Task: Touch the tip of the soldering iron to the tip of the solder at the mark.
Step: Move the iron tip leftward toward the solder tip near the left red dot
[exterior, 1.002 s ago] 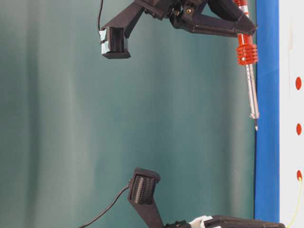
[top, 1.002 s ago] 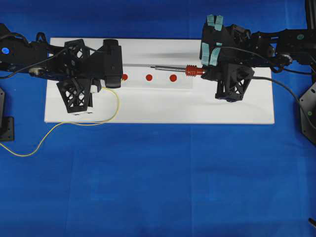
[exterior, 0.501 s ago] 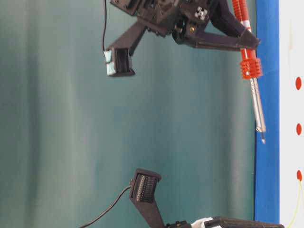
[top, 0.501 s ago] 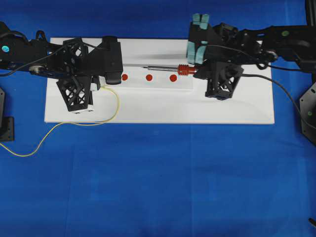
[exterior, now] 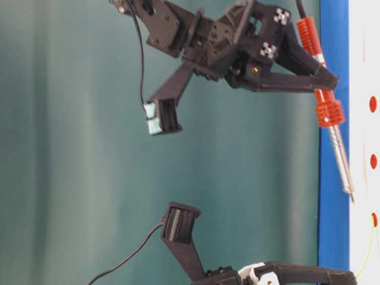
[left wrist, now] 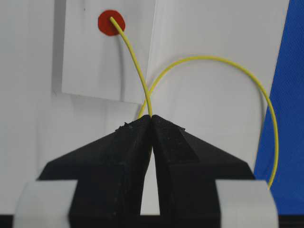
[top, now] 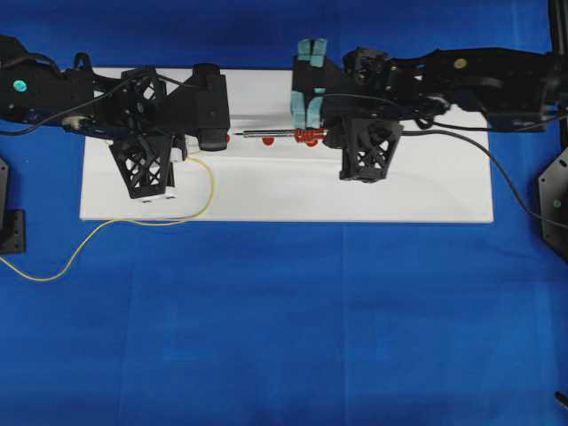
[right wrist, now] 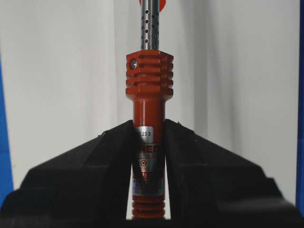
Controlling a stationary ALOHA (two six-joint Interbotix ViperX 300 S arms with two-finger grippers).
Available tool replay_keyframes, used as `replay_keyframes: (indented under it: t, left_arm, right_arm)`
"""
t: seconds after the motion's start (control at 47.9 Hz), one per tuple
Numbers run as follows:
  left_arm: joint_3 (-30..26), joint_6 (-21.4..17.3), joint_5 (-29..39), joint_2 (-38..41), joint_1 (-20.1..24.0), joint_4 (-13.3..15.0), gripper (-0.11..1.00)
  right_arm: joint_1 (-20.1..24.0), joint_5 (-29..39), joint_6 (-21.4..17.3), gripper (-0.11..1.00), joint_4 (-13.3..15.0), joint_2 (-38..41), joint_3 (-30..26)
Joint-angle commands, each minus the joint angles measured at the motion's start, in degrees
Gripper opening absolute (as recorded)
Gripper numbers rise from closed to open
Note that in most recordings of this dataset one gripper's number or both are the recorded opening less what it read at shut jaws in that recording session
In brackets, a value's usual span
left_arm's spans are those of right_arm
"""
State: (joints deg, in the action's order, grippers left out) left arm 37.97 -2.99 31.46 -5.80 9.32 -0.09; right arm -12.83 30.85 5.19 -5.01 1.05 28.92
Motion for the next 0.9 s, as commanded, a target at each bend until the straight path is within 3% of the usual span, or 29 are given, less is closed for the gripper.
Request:
replay_keyframes:
  t: [0.0, 0.877]
  left_arm:
    - [-1.49, -0.09, 0.53, -0.35, 0.00, -0.09, 0.02]
    - [-1.32, 0.26, 1.14, -0.35, 0.00, -0.09, 0.02]
  right_arm:
    - [-0.09, 0.09, 0.09, 0.06, 0.26, 0.18, -2.11]
    - [0.62, 0.09, 0.35, 0.06, 0.88, 4.22, -4.48]
